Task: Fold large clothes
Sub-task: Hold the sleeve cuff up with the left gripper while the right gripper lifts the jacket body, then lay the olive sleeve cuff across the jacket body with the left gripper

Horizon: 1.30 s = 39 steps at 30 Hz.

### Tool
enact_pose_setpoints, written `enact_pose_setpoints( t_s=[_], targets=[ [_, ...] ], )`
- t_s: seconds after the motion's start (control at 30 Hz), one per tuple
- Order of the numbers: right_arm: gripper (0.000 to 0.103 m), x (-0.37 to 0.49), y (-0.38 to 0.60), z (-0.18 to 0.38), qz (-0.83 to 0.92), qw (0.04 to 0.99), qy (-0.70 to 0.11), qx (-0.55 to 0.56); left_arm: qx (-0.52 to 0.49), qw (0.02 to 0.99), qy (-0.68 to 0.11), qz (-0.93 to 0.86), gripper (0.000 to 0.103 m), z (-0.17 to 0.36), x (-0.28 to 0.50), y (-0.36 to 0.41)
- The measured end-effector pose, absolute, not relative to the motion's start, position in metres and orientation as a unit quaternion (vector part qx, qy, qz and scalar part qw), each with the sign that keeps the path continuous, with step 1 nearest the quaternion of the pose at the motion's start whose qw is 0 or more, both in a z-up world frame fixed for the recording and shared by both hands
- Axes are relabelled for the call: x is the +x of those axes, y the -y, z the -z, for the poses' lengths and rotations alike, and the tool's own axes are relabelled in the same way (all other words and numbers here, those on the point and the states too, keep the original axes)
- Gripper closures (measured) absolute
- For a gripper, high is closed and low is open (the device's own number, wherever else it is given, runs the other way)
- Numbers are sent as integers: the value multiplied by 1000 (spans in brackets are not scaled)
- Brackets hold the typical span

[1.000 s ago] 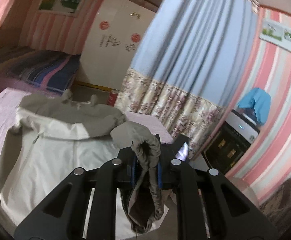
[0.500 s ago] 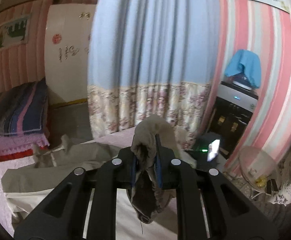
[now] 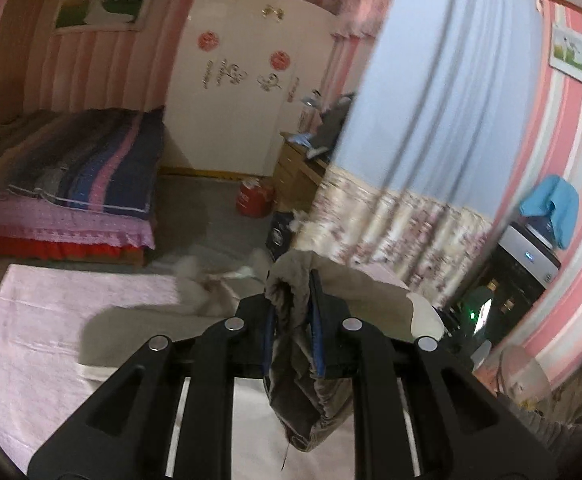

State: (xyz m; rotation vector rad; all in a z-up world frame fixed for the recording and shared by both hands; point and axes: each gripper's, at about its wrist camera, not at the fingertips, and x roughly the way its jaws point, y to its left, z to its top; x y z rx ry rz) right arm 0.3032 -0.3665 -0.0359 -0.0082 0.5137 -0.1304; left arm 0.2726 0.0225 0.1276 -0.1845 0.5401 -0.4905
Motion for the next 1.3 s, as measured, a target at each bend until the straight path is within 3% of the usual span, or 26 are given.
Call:
enact_pose_setpoints(
  t_s=[0.17,0.23,0.4,0.63,0.7,0.83,0.9,1.0,1.07,1.1,1.13,1.3],
  targets=[
    [49,297,353,19,134,971,-200,2,-90,932,-242,255,89,-127,290,-59],
    [44,296,353,19,148,970,-193,4,-98,928,-238,271,89,-126,300,-66],
    [42,300,360,37,133,960,-245,28,-94,923,-257,271,89,-103,317,-63],
    [40,277,324,94,-17,918,-391,-66,-81,894,-384,216,88,14,342,-104],
    [40,268,316,103,-42,904,-419,-81,-84,867,-443,212,83,55,347,-122],
    [35,237,329,78,-64,911,-403,-58,-87,843,-480,228,81,86,332,-138],
    [27,221,347,54,-54,927,-370,-22,-82,852,-465,226,71,78,320,-143],
    [26,213,366,18,-26,948,-317,19,-99,867,-444,203,57,64,312,-154],
    [22,217,375,-8,-8,961,-272,49,-94,881,-429,175,43,51,309,-154],
    [19,223,376,-18,1,964,-260,57,-97,886,-422,168,26,45,310,-153],
    [18,233,376,-24,4,965,-254,65,-103,888,-417,163,18,41,309,-151],
    [18,301,356,-14,-29,954,-273,120,-168,874,-435,137,17,58,326,-140]
  ],
)
